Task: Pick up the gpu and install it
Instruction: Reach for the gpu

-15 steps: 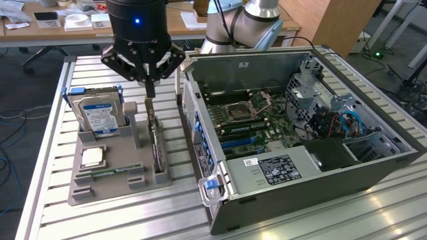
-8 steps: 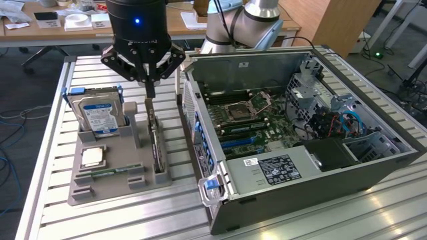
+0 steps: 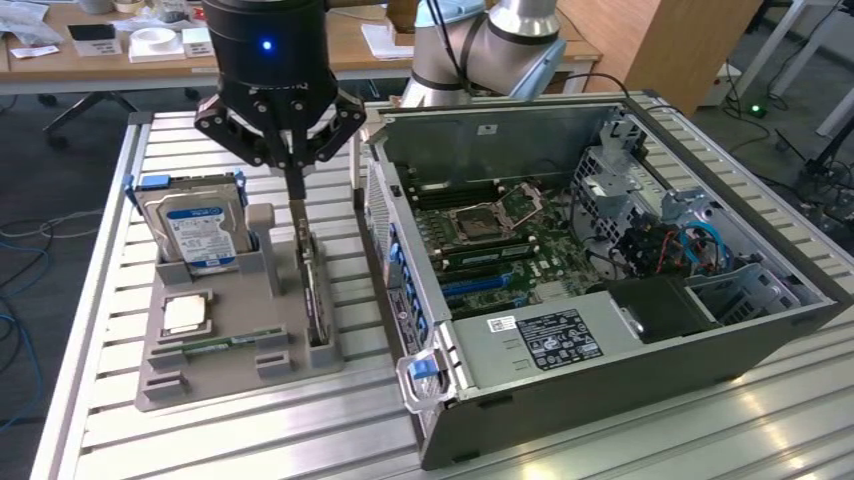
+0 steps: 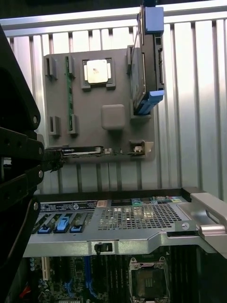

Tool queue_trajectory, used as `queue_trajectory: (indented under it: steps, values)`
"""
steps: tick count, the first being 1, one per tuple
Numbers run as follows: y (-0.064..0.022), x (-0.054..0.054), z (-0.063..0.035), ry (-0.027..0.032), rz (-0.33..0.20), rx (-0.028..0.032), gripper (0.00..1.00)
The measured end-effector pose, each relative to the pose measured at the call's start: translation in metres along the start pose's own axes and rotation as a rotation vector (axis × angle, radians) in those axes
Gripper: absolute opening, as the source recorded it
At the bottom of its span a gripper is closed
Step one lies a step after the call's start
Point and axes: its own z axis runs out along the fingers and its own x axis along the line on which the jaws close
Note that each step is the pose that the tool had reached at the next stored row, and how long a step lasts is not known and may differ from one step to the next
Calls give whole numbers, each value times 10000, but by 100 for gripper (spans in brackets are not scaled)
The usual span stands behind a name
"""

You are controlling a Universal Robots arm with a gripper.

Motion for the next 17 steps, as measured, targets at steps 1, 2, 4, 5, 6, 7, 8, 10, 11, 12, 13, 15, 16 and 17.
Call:
queue_trajectory:
  steps: [1, 2, 4, 5, 6, 7, 8, 10, 11, 12, 13, 15, 16, 17]
  values:
    - [-1, 11, 1, 0, 0, -1, 11]
    - [-2, 22, 1, 0, 0, 0, 11]
    - [-3, 39, 1, 0, 0, 0, 11]
    - [-4, 44, 1, 0, 0, 0, 11]
    - [-4, 51, 0, 0, 0, 0, 11]
    - [-4, 56, 0, 0, 0, 0, 11]
    - [-5, 62, 0, 1, 0, 0, 11]
    - [-5, 64, 0, 0, 0, 0, 11]
    - [-5, 64, 0, 0, -1, 0, 11]
    - [-5, 64, 0, 1, 0, 0, 11]
    - [-6, 64, 0, 1, 0, 0, 11]
    - [-17, 64, 0, 1, 0, 0, 11]
    - [-24, 63, -1, 1, 0, 0, 11]
    - [-30, 62, -1, 1, 0, 0, 11]
